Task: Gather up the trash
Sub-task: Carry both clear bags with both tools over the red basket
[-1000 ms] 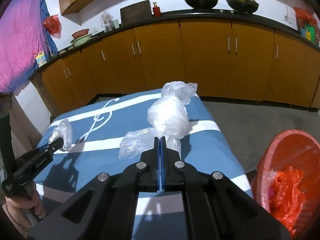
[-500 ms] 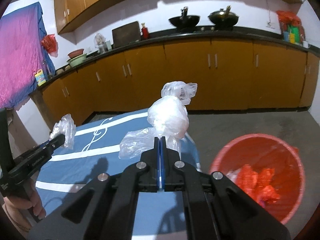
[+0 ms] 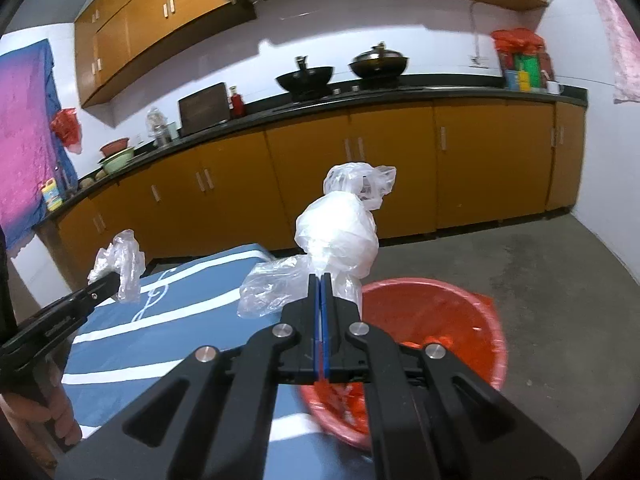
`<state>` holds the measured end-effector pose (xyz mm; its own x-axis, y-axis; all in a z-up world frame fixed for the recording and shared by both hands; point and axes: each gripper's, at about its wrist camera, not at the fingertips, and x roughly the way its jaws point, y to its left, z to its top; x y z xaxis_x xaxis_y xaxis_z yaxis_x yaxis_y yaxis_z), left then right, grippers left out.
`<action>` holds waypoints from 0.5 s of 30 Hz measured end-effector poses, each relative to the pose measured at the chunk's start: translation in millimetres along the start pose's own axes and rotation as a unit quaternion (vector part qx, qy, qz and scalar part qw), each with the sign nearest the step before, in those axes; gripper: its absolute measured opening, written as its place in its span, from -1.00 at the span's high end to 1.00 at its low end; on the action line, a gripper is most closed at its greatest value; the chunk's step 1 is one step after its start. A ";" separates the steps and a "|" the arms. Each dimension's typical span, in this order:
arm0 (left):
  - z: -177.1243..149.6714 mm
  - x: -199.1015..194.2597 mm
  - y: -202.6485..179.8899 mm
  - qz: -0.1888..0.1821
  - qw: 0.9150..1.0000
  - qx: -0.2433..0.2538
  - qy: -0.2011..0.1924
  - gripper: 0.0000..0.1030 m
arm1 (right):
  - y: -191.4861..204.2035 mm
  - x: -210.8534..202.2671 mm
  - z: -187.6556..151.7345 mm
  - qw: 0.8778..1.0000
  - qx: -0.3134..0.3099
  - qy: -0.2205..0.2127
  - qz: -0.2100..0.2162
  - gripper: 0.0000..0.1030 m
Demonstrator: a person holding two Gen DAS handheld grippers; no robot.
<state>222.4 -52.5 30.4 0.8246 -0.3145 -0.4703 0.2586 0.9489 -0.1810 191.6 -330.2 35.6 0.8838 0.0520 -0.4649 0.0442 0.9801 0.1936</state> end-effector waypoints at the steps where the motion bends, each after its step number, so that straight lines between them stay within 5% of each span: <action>1: -1.1 1.5 -9.6 -0.008 1.000 0.004 0.002 0.58 | -7.0 -2.6 -0.1 1.000 0.003 0.000 -0.003 0.95; 15: -29.0 25.0 -90.9 -0.058 0.997 0.038 0.034 0.58 | -67.0 -11.1 -14.4 0.999 0.011 0.020 -0.030 0.95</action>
<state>204.9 -147.4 10.0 0.7514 -0.4202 -0.5087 0.3895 0.9048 -0.1722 172.1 -393.7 15.3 0.8598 0.0005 -0.5106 0.1079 0.9773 0.1826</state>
